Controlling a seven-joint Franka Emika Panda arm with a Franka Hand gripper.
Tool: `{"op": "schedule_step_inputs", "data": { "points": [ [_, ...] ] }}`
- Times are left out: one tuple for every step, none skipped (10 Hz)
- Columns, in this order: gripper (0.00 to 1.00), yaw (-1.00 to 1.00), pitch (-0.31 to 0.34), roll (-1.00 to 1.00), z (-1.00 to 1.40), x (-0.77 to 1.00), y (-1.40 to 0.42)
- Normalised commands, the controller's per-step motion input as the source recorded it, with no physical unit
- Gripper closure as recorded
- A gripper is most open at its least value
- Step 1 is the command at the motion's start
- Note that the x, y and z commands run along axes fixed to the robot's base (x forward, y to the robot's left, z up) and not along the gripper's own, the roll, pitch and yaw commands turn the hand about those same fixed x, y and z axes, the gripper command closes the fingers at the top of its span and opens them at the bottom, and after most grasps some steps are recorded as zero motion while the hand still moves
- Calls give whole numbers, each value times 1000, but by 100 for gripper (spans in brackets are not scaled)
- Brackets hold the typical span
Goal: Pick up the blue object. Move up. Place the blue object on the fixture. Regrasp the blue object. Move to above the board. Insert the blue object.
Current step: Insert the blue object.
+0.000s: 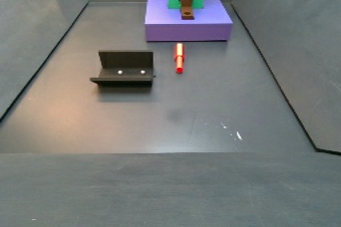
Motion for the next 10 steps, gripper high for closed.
{"op": "schedule_step_inputs", "data": {
  "points": [
    [100, 0, 41, 127, -377, 169, -20],
    [100, -71, 0, 0, -434, 20, -14],
    [100, -109, 0, 26, -526, 14, -60],
    [100, -109, 0, 9, -449, 40, -57],
    [100, -60, 0, 0, -309, 34, -51],
    [100, -43, 0, 37, -309, 23, -54],
    [100, -29, 0, 53, -320, 0, -54],
    [100, -26, 0, 41, -343, 9, -51],
    [100, -34, 0, 34, -383, 29, -63],
    [100, -34, 0, 24, -354, 29, -49]
  ]
}}
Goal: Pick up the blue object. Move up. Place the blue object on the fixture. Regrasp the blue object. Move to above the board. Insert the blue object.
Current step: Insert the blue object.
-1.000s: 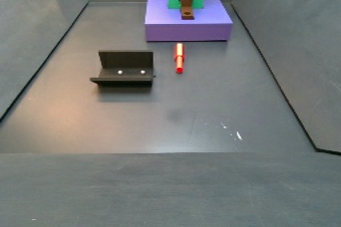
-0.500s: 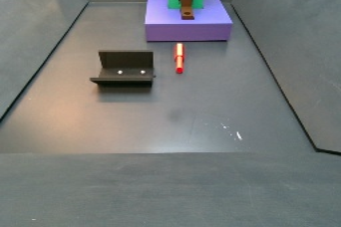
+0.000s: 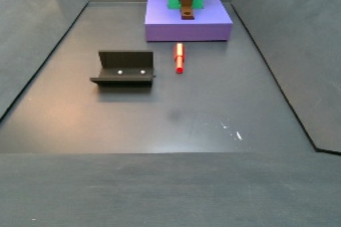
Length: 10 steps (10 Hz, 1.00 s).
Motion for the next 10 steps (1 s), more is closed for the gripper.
{"op": "schedule_step_inputs", "data": {
  "points": [
    [100, -29, 0, 31, -331, 49, -43],
    [100, -37, 0, 30, -326, 17, -31],
    [100, -46, 0, 0, -269, 0, 0],
    [100, -40, 0, 0, -194, 0, 0],
    [100, -20, 0, 69, -146, -46, 0],
    [100, -14, -13, 0, -229, -97, 0],
    [100, 0, -83, 0, -240, -131, 0],
    [100, 0, -94, -17, -231, -34, -54],
    [100, 0, -96, -19, -226, 0, -120],
    [100, 54, -76, -11, -163, 0, -189]
  ]
}}
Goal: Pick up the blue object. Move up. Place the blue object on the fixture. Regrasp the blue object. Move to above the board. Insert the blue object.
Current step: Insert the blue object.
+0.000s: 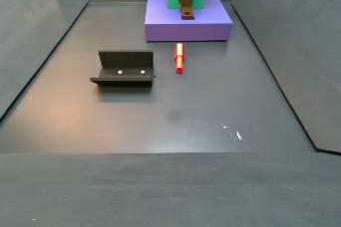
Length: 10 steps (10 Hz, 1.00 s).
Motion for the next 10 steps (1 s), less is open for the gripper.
{"op": "schedule_step_inputs", "data": {
  "points": [
    [100, 0, -29, 0, -180, 0, -86],
    [100, 0, 0, 0, -69, 0, 0],
    [100, 0, 0, 0, 0, 0, 20],
    [100, 0, 1, 0, 0, 17, 91],
    [100, 0, 0, 0, -29, 17, 89],
    [100, 0, 0, 0, -57, 0, 29],
    [100, 0, 0, 13, -100, 0, 0],
    [100, 0, 0, 21, -137, 0, 0],
    [100, 26, 0, 46, -194, 43, 0],
    [100, 63, -3, 49, -251, 91, 0]
  ]
}}
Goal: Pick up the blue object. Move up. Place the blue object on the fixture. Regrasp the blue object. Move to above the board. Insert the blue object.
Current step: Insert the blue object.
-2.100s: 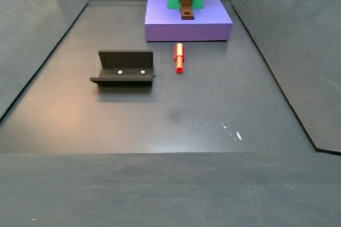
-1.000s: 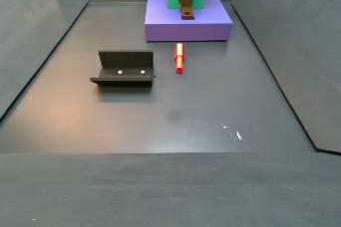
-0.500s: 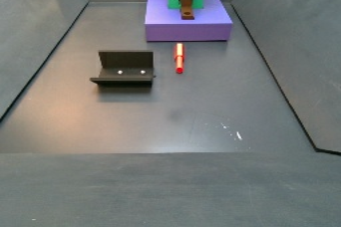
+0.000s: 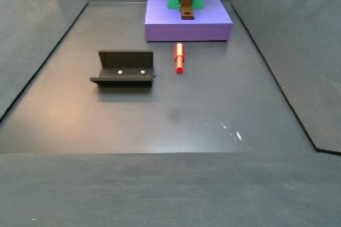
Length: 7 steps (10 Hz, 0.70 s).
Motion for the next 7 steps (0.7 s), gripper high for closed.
{"op": "schedule_step_inputs", "data": {
  "points": [
    [100, 57, -21, 50, -283, 74, 0],
    [100, 46, -44, 47, -303, 54, 0],
    [100, 26, -67, 71, -311, 0, -51],
    [100, 26, -84, 90, -366, 0, -43],
    [100, 17, -89, 109, -406, 0, -37],
    [100, 9, -86, 124, -414, 0, -37],
    [100, 14, -91, 136, -431, 0, -49]
  ]
}}
